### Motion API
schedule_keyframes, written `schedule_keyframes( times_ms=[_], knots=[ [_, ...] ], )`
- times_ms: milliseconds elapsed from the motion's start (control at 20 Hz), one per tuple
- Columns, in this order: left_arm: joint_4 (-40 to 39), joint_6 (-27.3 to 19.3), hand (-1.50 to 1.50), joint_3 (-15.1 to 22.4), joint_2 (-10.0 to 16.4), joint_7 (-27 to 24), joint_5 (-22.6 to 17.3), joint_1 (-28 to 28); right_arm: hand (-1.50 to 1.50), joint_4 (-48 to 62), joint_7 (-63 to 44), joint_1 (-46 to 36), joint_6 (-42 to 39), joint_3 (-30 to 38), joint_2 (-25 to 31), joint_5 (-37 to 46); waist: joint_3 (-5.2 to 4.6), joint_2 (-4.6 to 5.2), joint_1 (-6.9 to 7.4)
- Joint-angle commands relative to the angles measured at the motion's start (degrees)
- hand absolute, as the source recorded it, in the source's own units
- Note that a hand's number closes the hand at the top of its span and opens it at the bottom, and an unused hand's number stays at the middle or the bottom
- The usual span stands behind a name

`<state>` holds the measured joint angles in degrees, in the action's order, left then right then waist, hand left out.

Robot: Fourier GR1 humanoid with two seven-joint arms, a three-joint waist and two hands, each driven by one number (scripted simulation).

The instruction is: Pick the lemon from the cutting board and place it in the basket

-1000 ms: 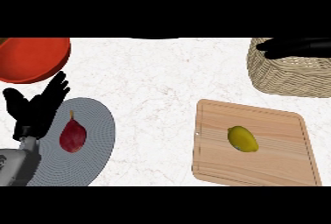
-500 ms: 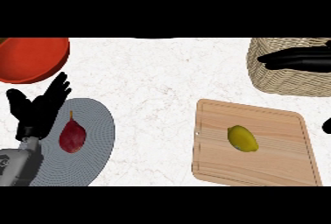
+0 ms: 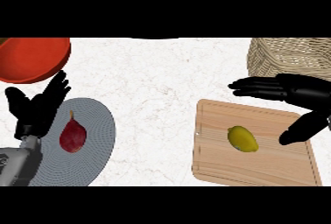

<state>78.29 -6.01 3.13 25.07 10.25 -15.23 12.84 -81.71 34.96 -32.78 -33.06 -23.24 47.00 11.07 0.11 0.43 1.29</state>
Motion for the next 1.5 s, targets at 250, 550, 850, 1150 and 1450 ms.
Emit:
schedule_keyframes(
  times_ms=[250,550,850,1150,1450],
  knots=[
    [-2.7,-0.3,0.00,-0.6,-2.5,-1.0,2.3,1.1,-1.50,7.3,6.9,0.1,-0.5,-5.2,-8.0,5.3,-0.11,-0.29,-0.85],
    [1.6,2.9,0.00,-2.7,-0.3,-0.6,0.8,-3.6,-1.50,12.2,12.4,1.0,4.3,-10.2,-7.3,14.1,-0.09,-0.39,-0.59],
    [4.0,3.2,0.00,-3.9,-0.4,2.3,1.3,-2.4,-1.50,16.6,12.4,-0.9,5.7,-11.5,-11.3,18.6,-0.09,-0.43,-0.58],
    [-0.8,3.6,0.00,-4.1,-3.4,-1.3,2.9,-1.8,-1.50,21.1,18.1,-4.1,3.3,-8.2,-9.8,17.3,-0.11,-0.35,-0.79],
    [-1.6,2.5,0.00,-4.0,-3.8,1.8,3.9,2.2,-1.50,20.8,23.3,-2.7,2.5,-10.7,-6.8,15.7,-0.09,-0.23,-0.91]
  ],
)
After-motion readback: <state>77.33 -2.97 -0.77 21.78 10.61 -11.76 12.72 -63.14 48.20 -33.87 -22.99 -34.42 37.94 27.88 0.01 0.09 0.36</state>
